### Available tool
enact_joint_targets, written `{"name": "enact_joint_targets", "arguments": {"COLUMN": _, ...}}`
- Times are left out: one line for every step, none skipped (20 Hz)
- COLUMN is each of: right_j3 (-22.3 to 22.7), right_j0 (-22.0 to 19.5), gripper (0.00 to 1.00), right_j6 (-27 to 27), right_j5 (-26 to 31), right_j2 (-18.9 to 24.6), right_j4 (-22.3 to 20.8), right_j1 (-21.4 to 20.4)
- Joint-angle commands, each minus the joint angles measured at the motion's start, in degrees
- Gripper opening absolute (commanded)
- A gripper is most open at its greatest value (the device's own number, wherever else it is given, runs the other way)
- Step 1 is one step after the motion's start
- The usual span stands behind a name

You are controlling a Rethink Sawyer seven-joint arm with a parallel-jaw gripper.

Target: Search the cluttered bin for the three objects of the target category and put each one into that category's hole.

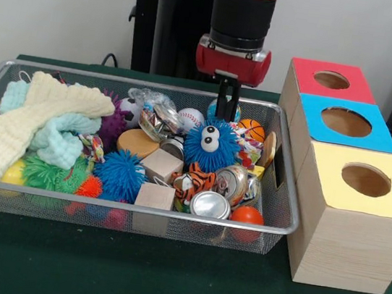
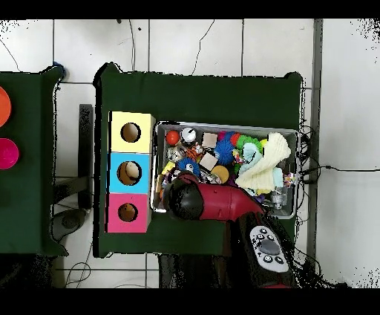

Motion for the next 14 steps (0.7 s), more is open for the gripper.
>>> {"name": "enact_joint_targets", "arguments": {"right_j3": -6.11, "right_j0": -2.9, "gripper": 0.0, "right_j6": -2.36, "right_j5": -4.38, "right_j2": 6.39, "right_j4": -6.04, "right_j1": 5.55}}
{"name": "enact_joint_targets", "arguments": {"right_j3": -6.5, "right_j0": -2.95, "gripper": 0.0, "right_j6": -2.32, "right_j5": -3.79, "right_j2": 6.5, "right_j4": -6.43, "right_j1": 5.39}}
{"name": "enact_joint_targets", "arguments": {"right_j3": -6.89, "right_j0": -3.12, "gripper": 0.0, "right_j6": -2.43, "right_j5": -3.28, "right_j2": 6.74, "right_j4": -6.63, "right_j1": 5.42}}
{"name": "enact_joint_targets", "arguments": {"right_j3": -7.3, "right_j0": -3.47, "gripper": 0.0, "right_j6": -2.61, "right_j5": -2.72, "right_j2": 7.17, "right_j4": -6.91, "right_j1": 5.42}}
{"name": "enact_joint_targets", "arguments": {"right_j3": -7.49, "right_j0": -3.74, "gripper": 0.0, "right_j6": -2.71, "right_j5": -2.28, "right_j2": 7.5, "right_j4": -7.07, "right_j1": 5.37}}
{"name": "enact_joint_targets", "arguments": {"right_j3": -8.01, "right_j0": -4.13, "gripper": 0.0, "right_j6": -3.14, "right_j5": -1.28, "right_j2": 8.01, "right_j4": -7.12, "right_j1": 5.44}}
{"name": "enact_joint_targets", "arguments": {"right_j3": -8.82, "right_j0": -4.25, "gripper": 0.0, "right_j6": -3.39, "right_j5": -0.54, "right_j2": 8.23, "right_j4": -7.24, "right_j1": 5.57}}
{"name": "enact_joint_targets", "arguments": {"right_j3": -9.49, "right_j0": -4.49, "gripper": 0.0, "right_j6": -3.74, "right_j5": 0.32, "right_j2": 8.55, "right_j4": -7.32, "right_j1": 5.79}}
{"name": "enact_joint_targets", "arguments": {"right_j3": -9.91, "right_j0": -4.76, "gripper": 0.0, "right_j6": -3.93, "right_j5": 0.61, "right_j2": 8.85, "right_j4": -7.54, "right_j1": 5.95}}
{"name": "enact_joint_targets", "arguments": {"right_j3": -10.41, "right_j0": -5.19, "gripper": 0.0, "right_j6": -4.28, "right_j5": 0.69, "right_j2": 9.27, "right_j4": -7.91, "right_j1": 6.4}}
{"name": "enact_joint_targets", "arguments": {"right_j3": -10.56, "right_j0": -5.39, "gripper": 0.0, "right_j6": -4.29, "right_j5": 0.54, "right_j2": 9.47, "right_j4": -8.23, "right_j1": 6.66}}
{"name": "enact_joint_targets", "arguments": {"right_j3": -10.87, "right_j0": -5.68, "gripper": 0.0, "right_j6": -4.44, "right_j5": 0.23, "right_j2": 9.72, "right_j4": -8.67, "right_j1": 7.04}}
{"name": "enact_joint_targets", "arguments": {"right_j3": -10.6, "right_j0": -5.85, "gripper": 0.0, "right_j6": -4.27, "right_j5": -0.13, "right_j2": 9.85, "right_j4": -9.06, "right_j1": 7.06}}
{"name": "enact_joint_targets", "arguments": {"right_j3": -10.77, "right_j0": -5.95, "gripper": 0.0, "right_j6": -4.19, "right_j5": -0.13, "right_j2": 9.95, "right_j4": -9.37, "right_j1": 7.17}}
